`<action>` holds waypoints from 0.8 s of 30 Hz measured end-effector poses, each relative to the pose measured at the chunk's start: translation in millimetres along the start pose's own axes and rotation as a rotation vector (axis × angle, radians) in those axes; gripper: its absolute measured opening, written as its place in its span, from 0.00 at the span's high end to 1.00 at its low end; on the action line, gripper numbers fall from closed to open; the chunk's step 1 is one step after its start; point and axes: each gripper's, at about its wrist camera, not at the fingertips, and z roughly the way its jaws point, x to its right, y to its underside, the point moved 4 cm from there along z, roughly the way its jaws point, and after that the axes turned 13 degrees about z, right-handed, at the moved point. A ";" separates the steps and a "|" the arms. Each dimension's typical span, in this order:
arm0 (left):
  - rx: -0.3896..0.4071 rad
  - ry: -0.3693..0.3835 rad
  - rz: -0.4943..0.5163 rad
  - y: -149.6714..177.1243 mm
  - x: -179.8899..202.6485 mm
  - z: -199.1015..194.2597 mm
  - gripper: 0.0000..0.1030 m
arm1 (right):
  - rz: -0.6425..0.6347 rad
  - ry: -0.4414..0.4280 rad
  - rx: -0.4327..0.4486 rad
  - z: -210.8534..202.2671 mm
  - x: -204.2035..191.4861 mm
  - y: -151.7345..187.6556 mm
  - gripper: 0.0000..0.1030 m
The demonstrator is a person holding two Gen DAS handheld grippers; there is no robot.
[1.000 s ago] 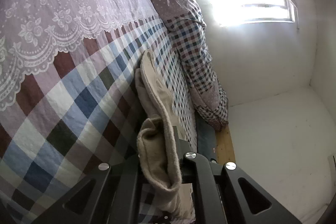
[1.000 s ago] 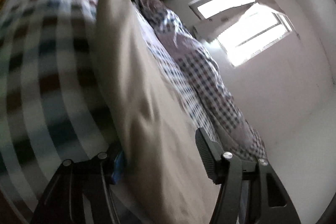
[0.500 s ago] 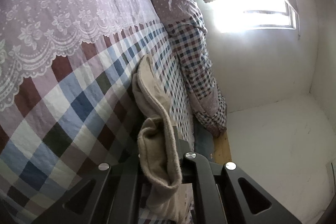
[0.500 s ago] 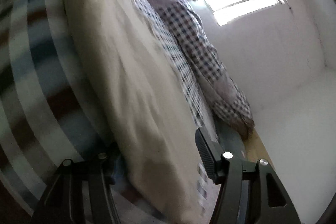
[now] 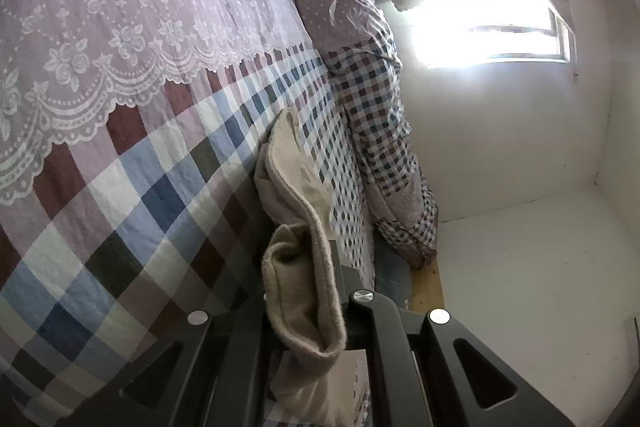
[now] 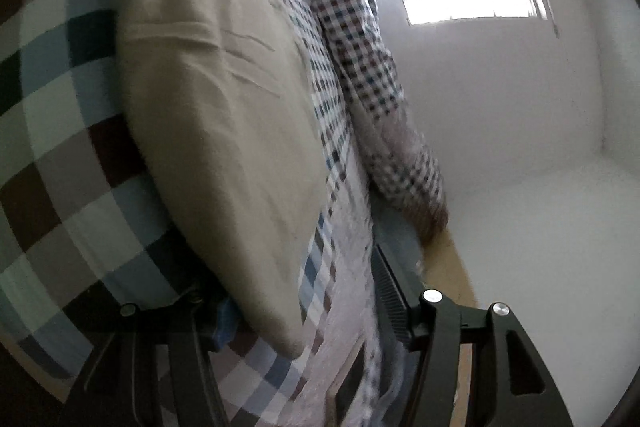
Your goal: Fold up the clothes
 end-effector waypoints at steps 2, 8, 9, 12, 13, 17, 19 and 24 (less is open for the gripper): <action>0.000 -0.008 0.006 0.4 0.0 -0.3 0.96 | -0.034 0.004 0.045 -7.1 -3.9 -2.2 0.40; -0.005 -0.027 0.014 0.0 -1.8 -1.6 0.96 | -0.130 -0.004 0.134 -2.6 -16.1 -12.6 0.50; -0.006 -0.030 0.016 0.1 -2.1 -1.4 0.96 | -0.140 -0.015 0.138 -2.1 -18.4 -11.3 0.55; -0.005 -0.040 0.018 0.2 -3.1 -0.9 0.96 | -0.139 -0.043 0.130 6.6 -19.6 -11.3 0.73; -0.004 -0.041 0.018 0.2 -3.0 -0.9 0.96 | -0.134 -0.052 0.123 10.6 -19.1 -11.5 0.76; 0.002 -0.042 0.023 0.5 -1.8 -1.2 0.96 | -0.095 -0.083 0.081 16.2 -15.6 -9.5 0.98; 0.008 -0.040 0.030 0.6 0.8 -2.2 0.96 | -0.066 -0.096 0.070 14.8 -9.6 -10.0 0.98; 0.011 -0.031 0.062 2.9 18.8 -10.1 0.96 | 0.038 -0.115 0.064 2.4 29.1 -23.8 1.00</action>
